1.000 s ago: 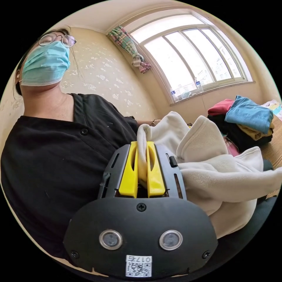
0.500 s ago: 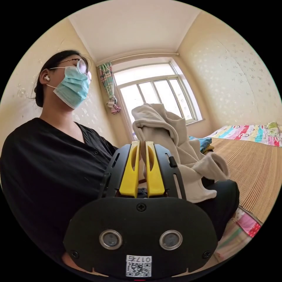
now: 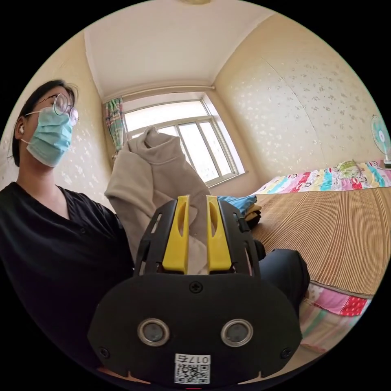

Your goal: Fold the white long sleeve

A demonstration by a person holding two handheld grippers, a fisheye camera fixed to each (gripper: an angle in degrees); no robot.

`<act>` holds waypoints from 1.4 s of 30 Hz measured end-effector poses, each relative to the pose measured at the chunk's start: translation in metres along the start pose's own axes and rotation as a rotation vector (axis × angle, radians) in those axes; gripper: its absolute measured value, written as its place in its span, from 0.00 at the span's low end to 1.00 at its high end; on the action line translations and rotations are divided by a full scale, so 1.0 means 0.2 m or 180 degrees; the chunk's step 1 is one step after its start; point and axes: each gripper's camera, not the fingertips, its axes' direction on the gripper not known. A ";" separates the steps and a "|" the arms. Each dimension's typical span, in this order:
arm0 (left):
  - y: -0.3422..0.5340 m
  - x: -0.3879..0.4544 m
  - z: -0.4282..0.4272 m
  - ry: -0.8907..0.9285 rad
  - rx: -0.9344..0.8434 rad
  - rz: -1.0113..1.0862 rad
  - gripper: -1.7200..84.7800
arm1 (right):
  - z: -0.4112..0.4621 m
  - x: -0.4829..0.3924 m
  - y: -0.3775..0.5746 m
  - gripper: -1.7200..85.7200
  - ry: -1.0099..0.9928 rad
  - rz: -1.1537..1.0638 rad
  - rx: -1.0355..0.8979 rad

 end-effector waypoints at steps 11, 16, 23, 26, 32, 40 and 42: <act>0.36 -0.15 0.05 0.0081 0.0140 -0.0013 0.06 | 1.05 0.29 -0.13 0.19 -0.0851 0.0013 -0.0991; 0.44 -0.12 0.12 -0.0245 -0.0122 0.0067 0.06 | 1.03 0.19 -0.23 0.08 -0.0896 -0.0084 -0.0819; 0.45 0.09 0.03 -0.2925 -0.1276 -0.0202 0.06 | -0.02 -0.29 -0.56 0.06 0.0748 0.0065 0.1023; 0.50 -0.11 -0.18 -0.4346 -0.1438 -0.0859 0.06 | -0.27 -0.69 -0.71 0.06 0.1311 -0.0509 0.1434; 0.52 -0.63 0.06 -0.4667 -0.1987 -0.0413 0.05 | -0.23 -1.27 -0.93 0.06 0.1738 -0.1344 0.1739; 0.34 -0.75 0.41 -0.5448 -0.1728 0.0240 0.04 | -0.18 -1.60 -1.04 0.06 0.1971 -0.1696 0.1768; 0.35 -0.74 0.52 -0.5365 -0.1723 0.0520 0.04 | -0.16 -1.65 -1.01 0.06 0.2211 -0.1579 0.1908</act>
